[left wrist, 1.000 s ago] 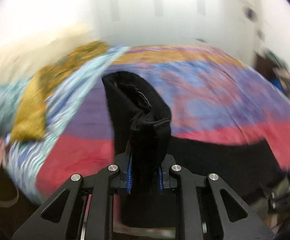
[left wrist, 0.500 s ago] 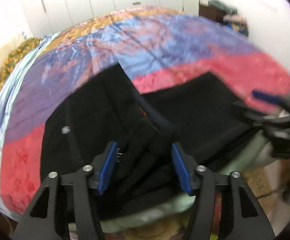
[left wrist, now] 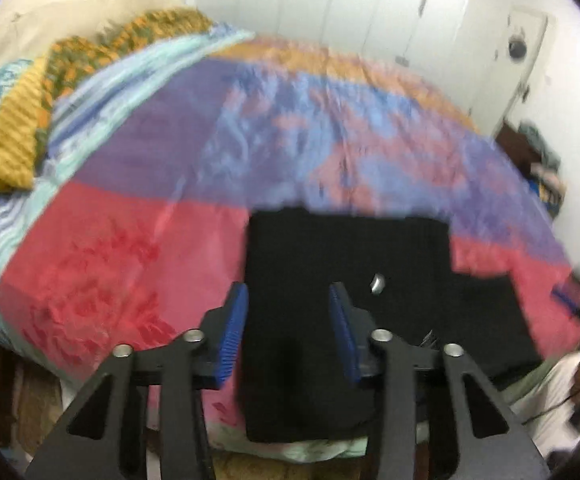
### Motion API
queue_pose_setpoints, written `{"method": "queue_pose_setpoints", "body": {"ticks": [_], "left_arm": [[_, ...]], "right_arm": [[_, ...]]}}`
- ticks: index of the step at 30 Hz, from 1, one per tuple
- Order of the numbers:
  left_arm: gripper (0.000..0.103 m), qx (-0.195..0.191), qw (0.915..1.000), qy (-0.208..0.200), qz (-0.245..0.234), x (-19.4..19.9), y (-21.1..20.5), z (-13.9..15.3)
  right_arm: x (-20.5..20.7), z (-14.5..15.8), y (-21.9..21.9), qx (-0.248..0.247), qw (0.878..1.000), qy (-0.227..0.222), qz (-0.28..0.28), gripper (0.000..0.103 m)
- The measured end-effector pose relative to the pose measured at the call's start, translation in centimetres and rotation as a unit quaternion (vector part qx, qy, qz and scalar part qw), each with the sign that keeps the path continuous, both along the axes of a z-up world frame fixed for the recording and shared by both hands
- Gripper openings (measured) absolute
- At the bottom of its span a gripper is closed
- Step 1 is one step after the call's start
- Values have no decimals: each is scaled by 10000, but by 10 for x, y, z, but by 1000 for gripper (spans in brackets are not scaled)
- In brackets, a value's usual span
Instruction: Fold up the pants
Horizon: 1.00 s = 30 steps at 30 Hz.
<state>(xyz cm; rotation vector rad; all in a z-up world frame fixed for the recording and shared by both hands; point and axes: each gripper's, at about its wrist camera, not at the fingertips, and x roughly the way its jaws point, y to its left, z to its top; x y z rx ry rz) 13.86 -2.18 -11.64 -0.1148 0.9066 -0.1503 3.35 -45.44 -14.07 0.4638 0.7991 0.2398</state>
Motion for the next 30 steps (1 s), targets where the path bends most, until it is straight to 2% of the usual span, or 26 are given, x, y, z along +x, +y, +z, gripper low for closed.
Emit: {"method": "queue_pose_setpoints", "body": {"ticks": [2, 5, 7, 11, 18, 30], "left_arm": [[33, 193, 9991, 240, -275, 1, -17, -23], [33, 564, 9968, 304, -487, -5, -39, -43], [33, 458, 9977, 314, -401, -5, -40, -45], [33, 286, 9980, 389, -414, -9, -29, -39], [33, 221, 9984, 348, -386, -9, -25, -43], [33, 252, 9983, 378, -373, -8, -26, -44]], "right_arm": [[19, -6, 6, 639, 9963, 337, 463, 103], [39, -30, 24, 1173, 9847, 861, 955, 103], [53, -53, 45, 1260, 9754, 1259, 1299, 103], [63, -79, 70, 1110, 9692, 1639, 1467, 102], [69, -79, 80, 1023, 9698, 1643, 1487, 102], [69, -76, 57, 1082, 9725, 1617, 1277, 102]]}}
